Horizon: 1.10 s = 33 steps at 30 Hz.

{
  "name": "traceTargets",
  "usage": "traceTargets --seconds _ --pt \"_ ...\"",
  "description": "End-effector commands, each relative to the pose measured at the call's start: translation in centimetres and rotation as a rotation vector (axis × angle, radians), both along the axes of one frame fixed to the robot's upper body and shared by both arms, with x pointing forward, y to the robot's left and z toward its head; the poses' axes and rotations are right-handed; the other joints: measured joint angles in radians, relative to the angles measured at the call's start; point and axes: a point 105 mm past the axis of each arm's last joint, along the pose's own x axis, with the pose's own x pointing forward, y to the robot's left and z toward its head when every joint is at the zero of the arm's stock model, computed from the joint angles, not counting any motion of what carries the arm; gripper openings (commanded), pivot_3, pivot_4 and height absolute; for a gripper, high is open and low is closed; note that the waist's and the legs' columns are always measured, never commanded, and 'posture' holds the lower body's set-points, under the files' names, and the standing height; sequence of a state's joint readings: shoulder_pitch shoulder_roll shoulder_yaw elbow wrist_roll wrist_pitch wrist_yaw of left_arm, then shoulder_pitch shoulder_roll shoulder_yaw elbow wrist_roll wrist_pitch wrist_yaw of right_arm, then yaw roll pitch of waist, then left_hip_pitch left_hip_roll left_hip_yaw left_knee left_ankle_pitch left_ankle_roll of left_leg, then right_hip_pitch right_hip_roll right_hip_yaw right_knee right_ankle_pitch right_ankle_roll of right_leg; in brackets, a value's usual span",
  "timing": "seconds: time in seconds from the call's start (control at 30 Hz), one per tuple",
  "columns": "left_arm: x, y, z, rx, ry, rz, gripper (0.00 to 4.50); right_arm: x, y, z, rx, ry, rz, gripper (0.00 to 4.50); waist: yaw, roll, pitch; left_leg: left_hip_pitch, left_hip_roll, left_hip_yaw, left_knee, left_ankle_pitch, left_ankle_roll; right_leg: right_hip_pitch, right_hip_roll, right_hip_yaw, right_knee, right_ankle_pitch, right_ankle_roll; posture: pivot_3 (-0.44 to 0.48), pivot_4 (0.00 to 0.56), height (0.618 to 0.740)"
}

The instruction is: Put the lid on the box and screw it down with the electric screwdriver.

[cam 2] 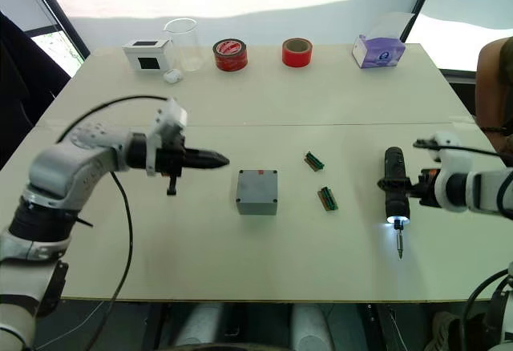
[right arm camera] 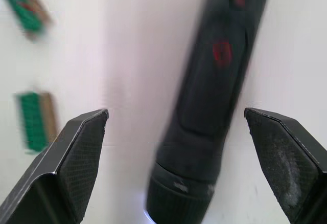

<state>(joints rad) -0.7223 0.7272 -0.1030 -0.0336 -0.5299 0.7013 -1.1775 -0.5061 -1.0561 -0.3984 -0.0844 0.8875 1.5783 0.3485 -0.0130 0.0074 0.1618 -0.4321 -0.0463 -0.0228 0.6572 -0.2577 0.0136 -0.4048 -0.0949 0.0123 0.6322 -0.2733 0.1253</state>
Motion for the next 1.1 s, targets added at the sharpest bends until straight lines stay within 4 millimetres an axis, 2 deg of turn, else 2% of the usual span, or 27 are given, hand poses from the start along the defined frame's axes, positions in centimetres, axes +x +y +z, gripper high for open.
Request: traceTargets --seconds 0.03,0.1,0.13,0.23,0.27,0.33,0.43,0.5,0.7,0.83,0.97,1.1 --pt "1.1 1.4 0.4 0.01 -0.04 0.062 0.0 0.8 0.5 3.5 -0.045 -0.146 0.045 4.41 0.0 -0.001 0.0 0.0 0.001 0.0 0.0 0.0 0.0 0.0 0.0 0.0 0.0 0.0 0.0 0.0 0.15 0.74" --pt "1.9 2.1 -1.0 0.027 -0.016 0.13 0.0 1.2 4.4 6.4 -0.004 -0.315 0.242 4.41 0.0 -0.003 0.002 0.0 0.001 0.0 0.0 0.0 0.0 0.0 0.001 0.0 0.0 0.0 0.0 0.0 0.15 0.74" --pt "2.0 2.1 -2.0 0.052 -0.004 0.144 0.0 0.8 6.7 6.8 -0.005 -0.37 0.359 4.41 -0.002 -0.003 0.002 0.0 0.001 0.001 0.001 0.0 0.0 0.0 0.0 0.001 0.0 0.0 0.0 0.0 0.15 0.74" --pt "1.1 1.2 -5.4 0.123 0.027 0.136 0.0 -1.8 12.7 2.6 -0.145 -0.353 0.709 4.41 0.001 -0.003 0.001 0.0 0.002 0.001 0.0 0.0 0.0 0.0 0.001 0.001 0.0 0.0 0.0 0.0 0.15 0.74" --pt "0.9 0.8 -6.0 0.115 0.039 0.138 0.0 -2.8 14.1 1.0 -0.17 -0.332 0.801 4.41 0.003 -0.004 0.001 0.0 0.003 0.0 0.0 0.0 0.0 0.0 0.002 0.001 0.0 0.0 0.0 0.0 0.15 0.74" --pt "0.4 0.3 -6.9 0.101 0.062 0.138 0.0 -4.0 15.6 -1.4 -0.141 -0.294 0.889 4.41 0.01 -0.004 0.002 -0.001 0.002 0.0 0.0 0.0 0.0 -0.001 0.002 0.001 0.0 0.0 0.0 0.0 0.15 0.74" --pt "-0.5 -0.3 -8.4 0.118 0.089 0.13 0.0 -4.4 16.7 -3.6 -0.1 -0.266 0.928 4.41 0.012 -0.006 0.003 -0.009 0.001 0.0 0.009 0.0 0.001 -0.005 0.0 0.001 0.002 0.002 0.003 0.0 0.15 0.74" --pt "-0.7 -0.6 -8.8 0.118 0.094 0.13 0.0 -4.1 17.0 -4.5 -0.111 -0.265 0.936 4.41 0.017 -0.006 0.003 -0.008 0.0 0.0 0.01 0.0 0.0 -0.004 -0.001 0.001 0.001 0.004 0.004 0.0 0.15 0.74" --pt "-0.7 -2.0 -8.9 0.112 0.083 0.101 0.0 -3.2 17.9 -6.1 -0.117 -0.265 0.957 4.41 0.025 -0.006 0.003 -0.006 0.0 -0.001 0.009 0.0 0.0 -0.003 -0.001 0.001 0.001 0.005 0.003 0.0 0.15 0.74" --pt "0.5 -3.9 -8.8 0.116 0.037 0.077 0.0 -3.8 18.7 -7.5 -0.109 -0.223 0.998 4.41 0.028 -0.007 0.003 -0.006 0.0 -0.001 0.009 0.0 -0.001 -0.003 -0.001 0.0 0.001 0.005 0.003 0.0 0.15 0.74" --pt "1.3 -5.9 -8.3 0.1 0.009 0.02 0.0 -4.5 19.3 -7.8 -0.074 -0.21 1.021 4.41 0.026 -0.007 0.002 -0.006 0.0 -0.001 0.01 0.0 -0.001 -0.002 0.0 0.0 0.001 0.005 0.003 0.0 0.15 0.74" --pt "2.5 -6.7 -8.0 0.104 -0.031 0.015 0.0 -4.9 19.8 -7.5 -0.039 -0.212 1.026 4.41 0.025 -0.007 0.002 -0.006 0.0 -0.001 0.009 0.0 -0.001 -0.003 0.001 0.0 0.002 0.005 0.003 0.0 0.15 0.74"
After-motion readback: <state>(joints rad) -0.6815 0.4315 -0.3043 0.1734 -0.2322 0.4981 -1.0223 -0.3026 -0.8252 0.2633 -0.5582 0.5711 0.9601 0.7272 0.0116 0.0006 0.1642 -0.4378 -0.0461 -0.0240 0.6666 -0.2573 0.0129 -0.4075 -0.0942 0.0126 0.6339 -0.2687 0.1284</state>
